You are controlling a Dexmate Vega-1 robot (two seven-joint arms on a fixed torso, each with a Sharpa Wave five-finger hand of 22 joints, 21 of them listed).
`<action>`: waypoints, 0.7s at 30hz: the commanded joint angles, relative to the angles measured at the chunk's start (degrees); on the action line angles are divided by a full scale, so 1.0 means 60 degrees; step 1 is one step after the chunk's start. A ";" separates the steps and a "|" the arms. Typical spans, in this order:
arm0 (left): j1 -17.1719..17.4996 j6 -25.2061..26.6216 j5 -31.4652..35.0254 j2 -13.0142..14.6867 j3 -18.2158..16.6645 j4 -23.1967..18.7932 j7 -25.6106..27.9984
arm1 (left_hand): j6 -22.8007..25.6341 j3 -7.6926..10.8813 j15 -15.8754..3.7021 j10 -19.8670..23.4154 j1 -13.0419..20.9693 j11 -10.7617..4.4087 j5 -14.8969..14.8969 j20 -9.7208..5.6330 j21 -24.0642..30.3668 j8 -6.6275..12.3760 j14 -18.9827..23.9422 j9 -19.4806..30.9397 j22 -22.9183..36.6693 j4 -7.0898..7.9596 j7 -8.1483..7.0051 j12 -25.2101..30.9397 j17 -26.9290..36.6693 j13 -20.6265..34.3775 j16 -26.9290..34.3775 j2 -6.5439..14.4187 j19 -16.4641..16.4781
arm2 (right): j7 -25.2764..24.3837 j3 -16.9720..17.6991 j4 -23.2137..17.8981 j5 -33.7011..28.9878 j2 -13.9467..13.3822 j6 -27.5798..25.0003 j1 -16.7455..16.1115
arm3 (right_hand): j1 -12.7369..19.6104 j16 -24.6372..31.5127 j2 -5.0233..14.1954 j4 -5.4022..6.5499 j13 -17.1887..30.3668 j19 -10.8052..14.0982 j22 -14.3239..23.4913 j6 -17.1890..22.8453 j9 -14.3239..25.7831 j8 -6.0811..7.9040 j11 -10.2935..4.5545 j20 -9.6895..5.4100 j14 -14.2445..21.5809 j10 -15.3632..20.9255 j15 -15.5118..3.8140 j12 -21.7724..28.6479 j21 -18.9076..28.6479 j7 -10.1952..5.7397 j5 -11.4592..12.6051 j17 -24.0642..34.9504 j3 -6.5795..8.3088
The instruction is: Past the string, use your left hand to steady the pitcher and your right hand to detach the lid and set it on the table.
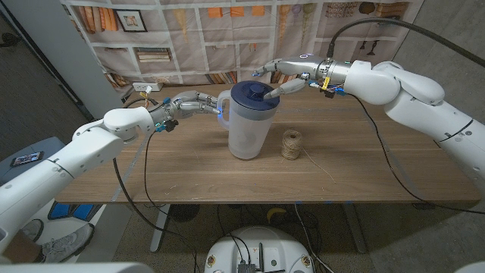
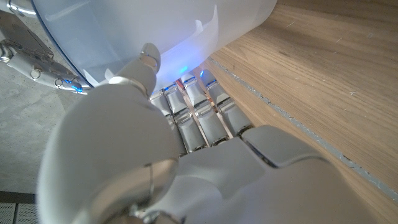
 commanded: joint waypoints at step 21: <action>-0.0259 0.0022 -0.0036 -0.0120 0.0150 0.0269 -0.0284 | 0.0720 0.0063 -0.1028 0.0441 0.0339 -0.0318 0.0031 -0.1385 -0.0007 0.0069 0.0158 0.0023 0.0043 0.0148 0.0234 0.0045 0.0035 0.0024 0.0063 0.0492 0.0103 | 0.2039 -0.1022 0.0831 -0.0040 0.0682 0.0355 0.1741 | 0.0491 0.0180 0.0076 0.0051 0.0055 0.0172 0.0020 0.0472 0.0039 0.0144 -0.0237 -0.0055 0.0372 0.0524 -0.0262 0.0179 0.0004 -0.0056 0.0065 0.0035 0.0147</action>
